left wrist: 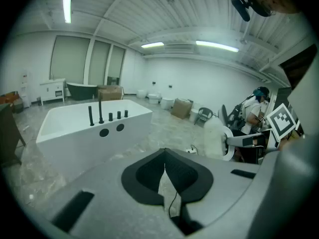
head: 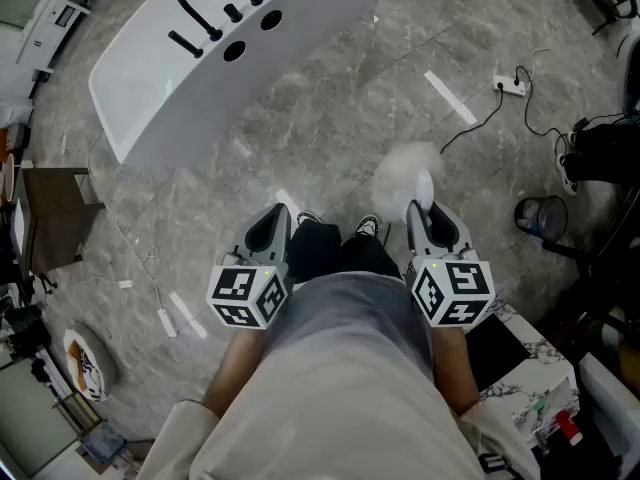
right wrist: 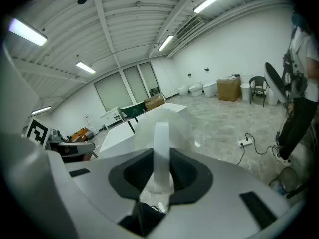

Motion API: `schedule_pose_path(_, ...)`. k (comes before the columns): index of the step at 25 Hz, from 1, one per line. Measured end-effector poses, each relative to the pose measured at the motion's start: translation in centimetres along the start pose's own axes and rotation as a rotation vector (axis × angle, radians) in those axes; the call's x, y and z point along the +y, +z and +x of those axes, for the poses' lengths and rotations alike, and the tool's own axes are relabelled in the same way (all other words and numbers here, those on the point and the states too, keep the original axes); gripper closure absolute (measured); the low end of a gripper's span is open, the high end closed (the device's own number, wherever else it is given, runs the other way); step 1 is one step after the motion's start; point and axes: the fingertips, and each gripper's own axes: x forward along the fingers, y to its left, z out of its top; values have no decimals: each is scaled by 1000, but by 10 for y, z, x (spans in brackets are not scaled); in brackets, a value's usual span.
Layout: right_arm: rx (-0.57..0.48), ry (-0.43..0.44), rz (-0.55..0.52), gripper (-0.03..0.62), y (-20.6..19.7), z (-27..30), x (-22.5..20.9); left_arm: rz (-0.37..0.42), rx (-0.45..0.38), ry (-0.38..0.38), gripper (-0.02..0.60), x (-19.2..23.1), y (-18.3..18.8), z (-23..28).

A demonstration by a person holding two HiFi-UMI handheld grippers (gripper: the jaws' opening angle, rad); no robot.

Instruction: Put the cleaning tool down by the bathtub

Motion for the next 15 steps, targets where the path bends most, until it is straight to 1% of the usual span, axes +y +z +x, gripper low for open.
schedule_pose_path(7,14,15,-9,516,-4,7,2,-23,-2,2,577,0,-5,3)
schedule_pose_path(11,13,2,24,515,0,15,2,-40,4,-11,577,7,-4,8)
schedule_pose_path(15,25,-7,32,514,7,30,5,-60,12,-26,577,20,3,22)
